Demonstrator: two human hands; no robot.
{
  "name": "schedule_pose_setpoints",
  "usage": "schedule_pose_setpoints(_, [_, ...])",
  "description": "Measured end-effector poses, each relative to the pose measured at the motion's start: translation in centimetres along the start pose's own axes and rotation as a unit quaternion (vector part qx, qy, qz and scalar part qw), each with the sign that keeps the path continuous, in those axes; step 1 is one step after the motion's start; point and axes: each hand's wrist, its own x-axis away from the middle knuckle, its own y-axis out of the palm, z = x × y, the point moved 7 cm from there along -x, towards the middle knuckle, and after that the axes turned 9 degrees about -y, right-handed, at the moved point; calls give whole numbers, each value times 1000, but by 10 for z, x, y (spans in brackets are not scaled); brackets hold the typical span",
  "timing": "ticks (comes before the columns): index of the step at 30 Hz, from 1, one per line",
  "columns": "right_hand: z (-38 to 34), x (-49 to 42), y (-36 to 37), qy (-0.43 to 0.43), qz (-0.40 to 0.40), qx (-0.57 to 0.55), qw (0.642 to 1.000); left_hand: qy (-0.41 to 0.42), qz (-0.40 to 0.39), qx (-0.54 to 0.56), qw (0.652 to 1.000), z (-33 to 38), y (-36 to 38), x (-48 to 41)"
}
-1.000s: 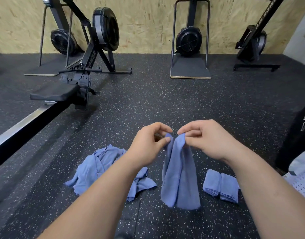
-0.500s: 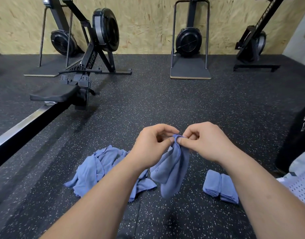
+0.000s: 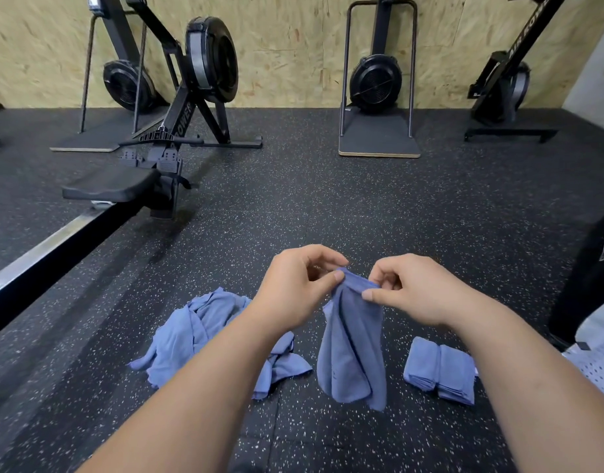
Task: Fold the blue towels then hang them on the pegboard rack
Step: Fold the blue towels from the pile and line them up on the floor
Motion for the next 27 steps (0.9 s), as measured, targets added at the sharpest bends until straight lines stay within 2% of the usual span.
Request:
schedule_pose_setpoints(3, [19, 3, 4, 32, -35, 61, 997, 23, 19, -98, 995, 1, -9, 0])
schedule_pose_setpoints(9, [51, 8, 7, 86, -65, 104, 989, 12, 129, -124, 984, -8, -51, -4])
schedule_pose_setpoints(15, [78, 18, -25, 159, 57, 173, 970, -6, 214, -220, 952, -29, -77, -5])
schedule_pose_setpoints(19, [79, 22, -38, 184, 113, 185, 959, -41, 221, -251, 942, -34, -78, -6])
schedule_pose_setpoints(22, [70, 22, -44, 173, 150, 195, 954, -67, 226, -249, 939, -38, -76, -7])
schedule_pose_setpoints(27, [54, 24, -53, 105, 220, 170, 955, -89, 238, -244, 936, -46, -80, -5])
